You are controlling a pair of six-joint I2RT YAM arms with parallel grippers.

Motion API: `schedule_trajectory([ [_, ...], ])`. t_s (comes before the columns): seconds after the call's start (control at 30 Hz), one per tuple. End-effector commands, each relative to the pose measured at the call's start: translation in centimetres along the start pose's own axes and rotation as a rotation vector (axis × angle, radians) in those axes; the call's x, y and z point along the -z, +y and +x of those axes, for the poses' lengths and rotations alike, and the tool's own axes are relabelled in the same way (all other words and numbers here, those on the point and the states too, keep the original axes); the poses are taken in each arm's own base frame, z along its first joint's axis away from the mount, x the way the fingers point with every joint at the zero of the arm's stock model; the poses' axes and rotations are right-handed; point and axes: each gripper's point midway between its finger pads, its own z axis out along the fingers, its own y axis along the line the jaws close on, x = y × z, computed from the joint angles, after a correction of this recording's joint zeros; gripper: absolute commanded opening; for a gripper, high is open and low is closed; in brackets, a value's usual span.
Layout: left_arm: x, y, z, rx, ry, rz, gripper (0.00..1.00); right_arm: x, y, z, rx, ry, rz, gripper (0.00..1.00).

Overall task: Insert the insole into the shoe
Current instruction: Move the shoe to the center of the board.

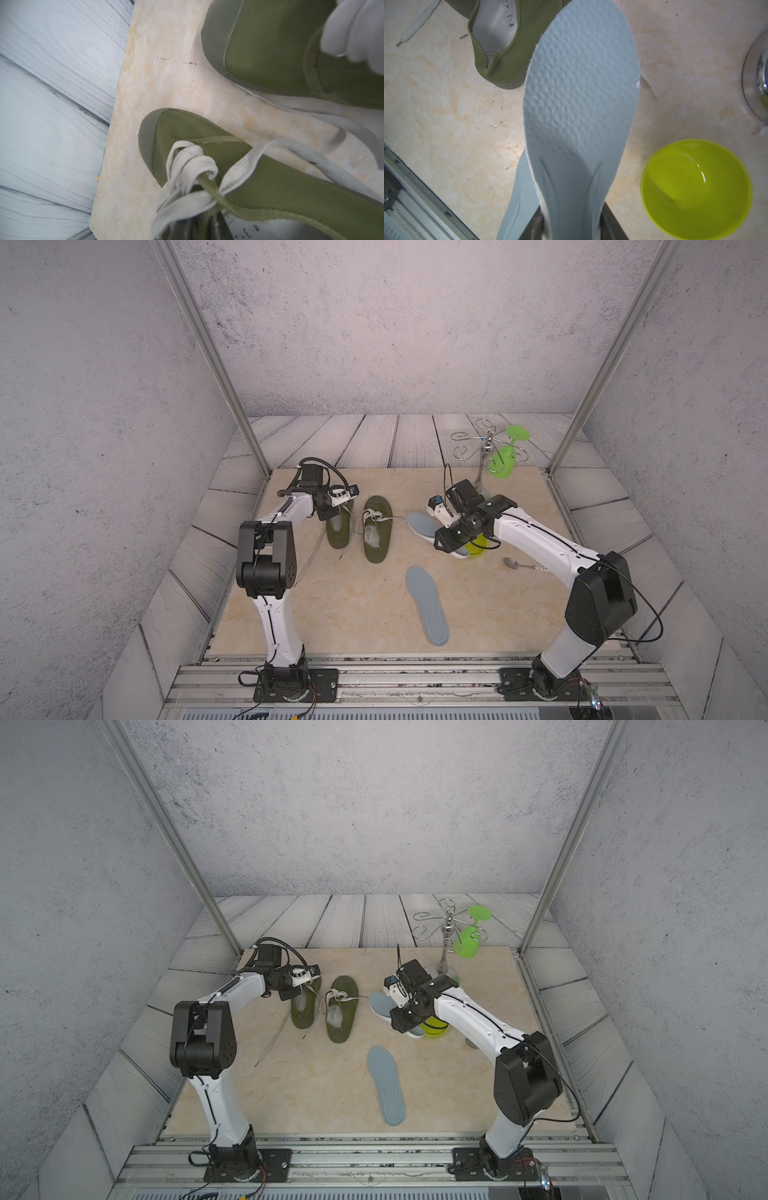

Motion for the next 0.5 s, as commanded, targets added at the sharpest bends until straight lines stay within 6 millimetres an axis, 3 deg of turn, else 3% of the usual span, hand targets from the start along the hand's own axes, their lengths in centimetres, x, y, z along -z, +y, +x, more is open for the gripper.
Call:
schedule_trajectory([
  [0.0,0.1,0.3,-0.2,-0.050,0.077,-0.026,0.14,0.2,-0.3,-0.3,0.008,0.009,0.011,0.39],
  [0.1,1.0,-0.4,-0.3,-0.016,0.121,0.017,0.00,0.6,-0.2,-0.4,0.011,0.000,0.011,0.39],
  [0.23,2.6,-0.8,-0.1,0.053,0.187,0.039,0.00,1.3,-0.1,-0.3,0.018,-0.007,0.010,0.39],
  [0.47,5.9,-3.3,0.0,0.079,0.227,0.005,0.00,2.5,0.2,0.0,0.022,-0.030,0.013,0.39],
])
